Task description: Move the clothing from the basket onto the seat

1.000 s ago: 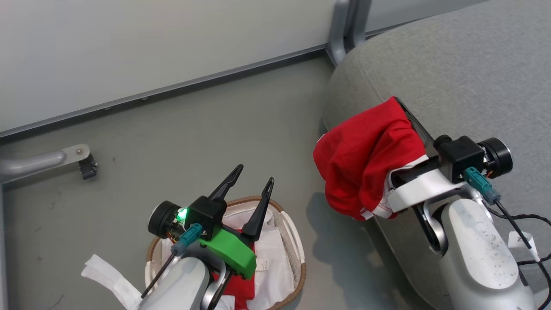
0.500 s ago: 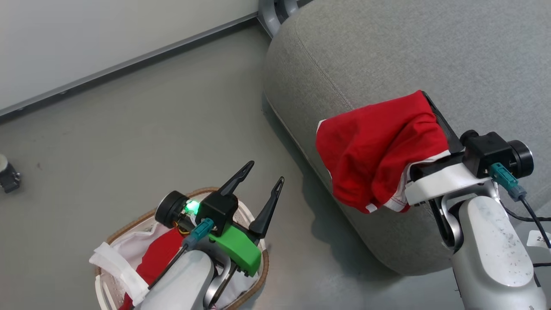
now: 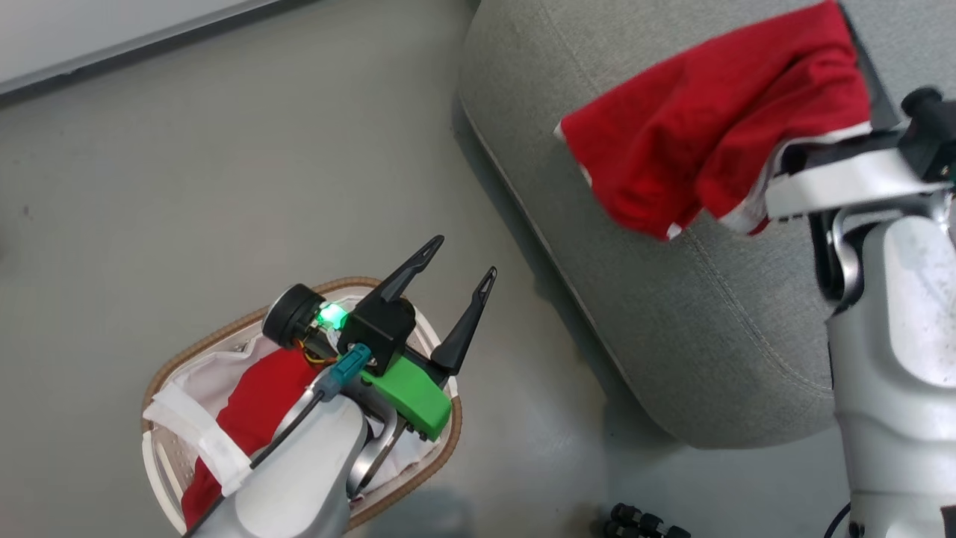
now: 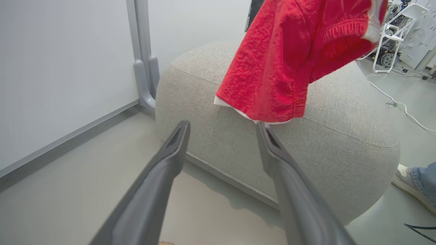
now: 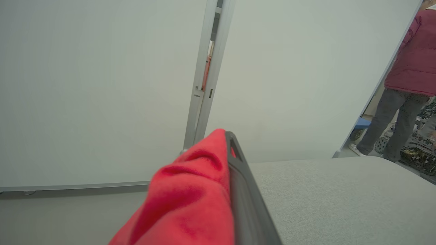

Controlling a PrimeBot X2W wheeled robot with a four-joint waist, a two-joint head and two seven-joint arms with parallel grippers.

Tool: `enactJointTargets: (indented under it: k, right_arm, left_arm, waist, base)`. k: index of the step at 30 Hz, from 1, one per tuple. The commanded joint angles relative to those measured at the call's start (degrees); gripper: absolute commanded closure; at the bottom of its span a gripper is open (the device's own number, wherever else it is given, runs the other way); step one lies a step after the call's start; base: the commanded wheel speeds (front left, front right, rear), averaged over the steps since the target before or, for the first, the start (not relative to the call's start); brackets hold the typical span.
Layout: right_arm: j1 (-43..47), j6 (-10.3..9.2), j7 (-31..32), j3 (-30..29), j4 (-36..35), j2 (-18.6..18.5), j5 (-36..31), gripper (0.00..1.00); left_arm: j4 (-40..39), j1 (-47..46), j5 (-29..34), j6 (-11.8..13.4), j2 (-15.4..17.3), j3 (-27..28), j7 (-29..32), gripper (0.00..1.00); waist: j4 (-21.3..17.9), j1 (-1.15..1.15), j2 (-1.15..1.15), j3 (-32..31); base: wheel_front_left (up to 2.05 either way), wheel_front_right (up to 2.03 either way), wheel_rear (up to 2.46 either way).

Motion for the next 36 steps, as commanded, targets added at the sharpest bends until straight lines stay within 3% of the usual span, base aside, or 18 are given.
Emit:
enactJointTargets:
  k: [1, 9, 17, 25, 36]
  right_arm:
    - [-2.78, -0.04, -0.3, -1.13, 0.12, -0.1, -1.98, 1.0]
    - [-17.43, -0.04, -0.3, -12.0, 0.82, -1.57, -11.76, 1.0]
    - [-26.52, -0.04, -0.28, -21.17, 5.49, -10.83, -15.16, 1.0]
    - [-22.45, -0.05, -0.22, -28.32, 13.07, -13.88, -18.0, 1.0]
    - [-11.71, -0.05, -0.22, -38.43, 19.98, -9.44, -20.16, 1.0]
  left_arm:
    - [-0.02, -1.42, 0.48, -0.15, 0.58, 0.21, 0.03, 0.0]
    - [-0.37, -4.36, 1.74, -0.16, 0.87, -0.19, 0.03, 0.0]
    - [-0.99, -6.88, 2.26, -0.16, 1.15, -1.7, 0.03, 0.0]
    - [-1.07, -7.82, 2.4, 0.05, 1.73, -3.05, 0.31, 0.0]
    - [-2.37, -6.1, 1.82, 1.02, 3.49, -3.55, 1.39, 0.0]
  waist:
    - [2.71, 0.0, 0.0, 3.45]
    - [7.42, 0.0, 0.0, 9.17]
    - [11.69, 0.0, 0.0, 13.03]
    - [14.14, 0.0, 0.0, 14.72]
    - [13.07, 0.0, 0.0, 15.46]
  base:
    - [0.0, 0.0, 0.0]
    - [0.0, 0.0, 0.0]
    - [0.0, 0.0, 0.0]
    - [0.0, 0.0, 0.0]
    - [0.0, 0.0, 0.0]
